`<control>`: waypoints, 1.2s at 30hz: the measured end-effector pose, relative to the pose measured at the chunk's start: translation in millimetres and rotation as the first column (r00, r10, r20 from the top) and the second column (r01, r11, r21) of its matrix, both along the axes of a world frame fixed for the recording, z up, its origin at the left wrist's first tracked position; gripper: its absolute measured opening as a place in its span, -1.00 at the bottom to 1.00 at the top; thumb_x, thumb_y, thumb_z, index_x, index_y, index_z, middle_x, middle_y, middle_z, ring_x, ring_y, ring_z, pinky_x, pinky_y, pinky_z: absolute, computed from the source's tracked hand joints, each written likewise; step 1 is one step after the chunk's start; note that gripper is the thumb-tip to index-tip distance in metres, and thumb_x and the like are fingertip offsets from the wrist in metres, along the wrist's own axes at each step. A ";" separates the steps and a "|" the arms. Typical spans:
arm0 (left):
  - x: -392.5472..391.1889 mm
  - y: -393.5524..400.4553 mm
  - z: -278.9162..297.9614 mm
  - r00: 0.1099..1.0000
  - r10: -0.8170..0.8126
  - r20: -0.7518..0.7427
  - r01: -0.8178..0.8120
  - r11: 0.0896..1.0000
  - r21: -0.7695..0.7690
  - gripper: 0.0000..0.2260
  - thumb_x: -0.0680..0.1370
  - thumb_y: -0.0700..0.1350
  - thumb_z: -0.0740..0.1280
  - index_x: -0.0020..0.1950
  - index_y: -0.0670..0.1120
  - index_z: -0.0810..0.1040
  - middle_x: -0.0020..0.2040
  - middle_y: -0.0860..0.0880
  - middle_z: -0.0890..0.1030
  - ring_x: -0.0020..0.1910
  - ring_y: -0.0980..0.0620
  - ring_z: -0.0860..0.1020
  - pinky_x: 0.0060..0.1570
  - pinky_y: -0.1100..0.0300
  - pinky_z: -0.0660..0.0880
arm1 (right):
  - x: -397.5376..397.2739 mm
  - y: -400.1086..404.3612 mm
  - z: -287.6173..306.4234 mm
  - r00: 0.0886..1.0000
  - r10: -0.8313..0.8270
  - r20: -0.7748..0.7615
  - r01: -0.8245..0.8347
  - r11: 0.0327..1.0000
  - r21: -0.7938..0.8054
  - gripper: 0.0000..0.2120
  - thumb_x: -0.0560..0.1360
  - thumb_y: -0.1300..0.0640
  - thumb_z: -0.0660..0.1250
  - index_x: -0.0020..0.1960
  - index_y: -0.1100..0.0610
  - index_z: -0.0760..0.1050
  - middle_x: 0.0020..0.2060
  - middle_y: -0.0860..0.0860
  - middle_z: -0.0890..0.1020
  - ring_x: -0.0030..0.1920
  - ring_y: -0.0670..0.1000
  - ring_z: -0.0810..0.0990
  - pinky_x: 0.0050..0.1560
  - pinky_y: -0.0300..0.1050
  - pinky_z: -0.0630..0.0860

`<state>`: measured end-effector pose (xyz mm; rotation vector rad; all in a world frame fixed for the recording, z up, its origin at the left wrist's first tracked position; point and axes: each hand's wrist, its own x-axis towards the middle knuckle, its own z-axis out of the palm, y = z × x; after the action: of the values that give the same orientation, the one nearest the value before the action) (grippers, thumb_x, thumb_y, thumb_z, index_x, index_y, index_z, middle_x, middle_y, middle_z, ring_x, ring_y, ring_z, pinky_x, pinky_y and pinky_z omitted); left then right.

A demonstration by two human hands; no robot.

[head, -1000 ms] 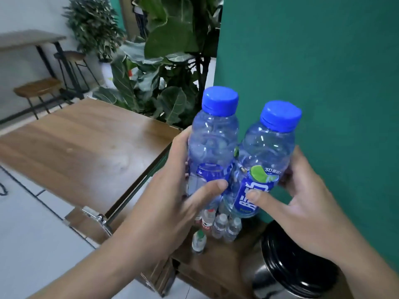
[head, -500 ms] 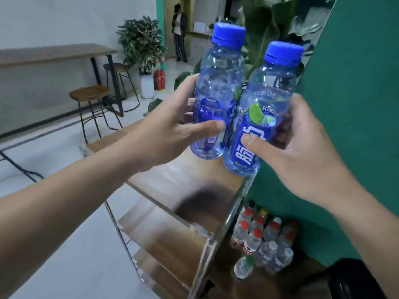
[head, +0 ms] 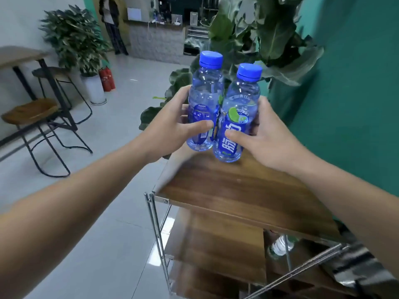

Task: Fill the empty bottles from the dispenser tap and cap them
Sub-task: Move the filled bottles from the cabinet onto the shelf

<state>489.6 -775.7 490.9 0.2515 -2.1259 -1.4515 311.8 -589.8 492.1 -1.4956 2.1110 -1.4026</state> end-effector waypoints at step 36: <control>-6.0 124.8 -14.5 0.991 0.047 -0.122 -0.061 0.992 -0.113 -0.78 0.72 -0.07 0.46 -0.12 -0.02 0.60 -0.30 -0.01 0.55 -0.31 0.08 0.47 -0.23 0.06 0.44 | 27.8 118.4 -2.5 0.932 -0.329 0.151 0.318 0.943 0.096 -0.75 0.73 0.11 0.37 -0.10 0.06 0.69 -0.43 0.00 0.47 -0.39 0.05 0.35 -0.30 -0.03 0.31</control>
<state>483.6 -650.9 476.4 0.1728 -2.0821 -1.2750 339.7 -471.3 489.6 -0.9971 2.3492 -1.4781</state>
